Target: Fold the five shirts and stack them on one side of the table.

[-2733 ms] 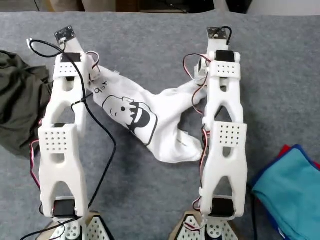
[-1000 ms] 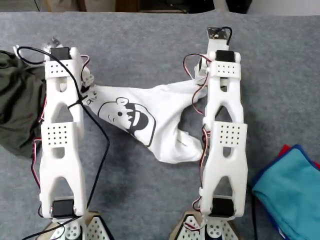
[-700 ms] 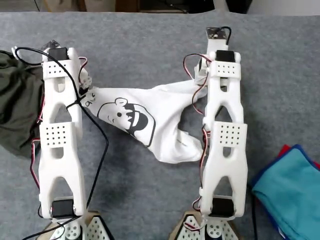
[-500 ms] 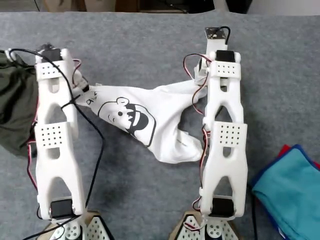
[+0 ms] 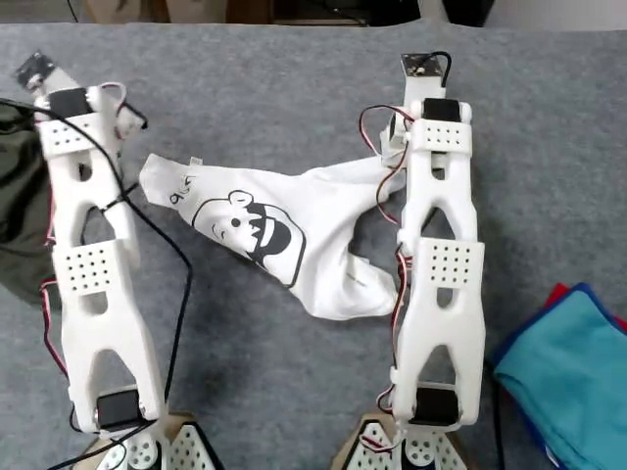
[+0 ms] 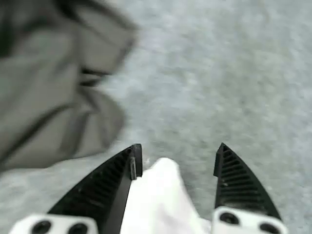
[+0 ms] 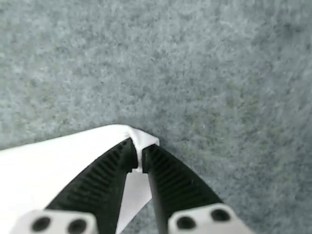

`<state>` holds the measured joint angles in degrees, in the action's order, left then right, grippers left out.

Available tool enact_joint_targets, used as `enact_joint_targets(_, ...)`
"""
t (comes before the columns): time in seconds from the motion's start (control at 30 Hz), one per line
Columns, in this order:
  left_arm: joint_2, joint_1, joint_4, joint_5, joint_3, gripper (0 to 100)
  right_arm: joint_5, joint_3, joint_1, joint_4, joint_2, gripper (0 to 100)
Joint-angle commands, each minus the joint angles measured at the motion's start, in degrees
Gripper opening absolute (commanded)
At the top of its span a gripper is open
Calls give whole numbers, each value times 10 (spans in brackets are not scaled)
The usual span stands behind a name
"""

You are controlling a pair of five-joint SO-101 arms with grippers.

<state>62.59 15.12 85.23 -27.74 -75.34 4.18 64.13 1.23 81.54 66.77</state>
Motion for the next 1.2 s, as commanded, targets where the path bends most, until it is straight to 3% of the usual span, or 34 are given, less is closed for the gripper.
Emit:
enact_joint_targets(0.0,-36,-25,-58,-8,52,250,-4,32,7,0,-1,6)
enact_joint_targets(0.27,-14,-24,-59,-10,89,247,-4,32,7,0,-1,6)
enact_joint_targets(0.53,22,-28,-22,-9,84,69,-4,32,7,0,-1,6)
enact_joint_targets(0.8,23,-28,-4,-11,83,39,-4,32,7,-1,-1,6)
enact_joint_targets(1.03,24,-26,42,-35,-15,19,-2,37,6,4,-6,6)
enact_joint_targets(1.17,24,-42,78,-36,-102,19,-4,94,4,62,-17,6)
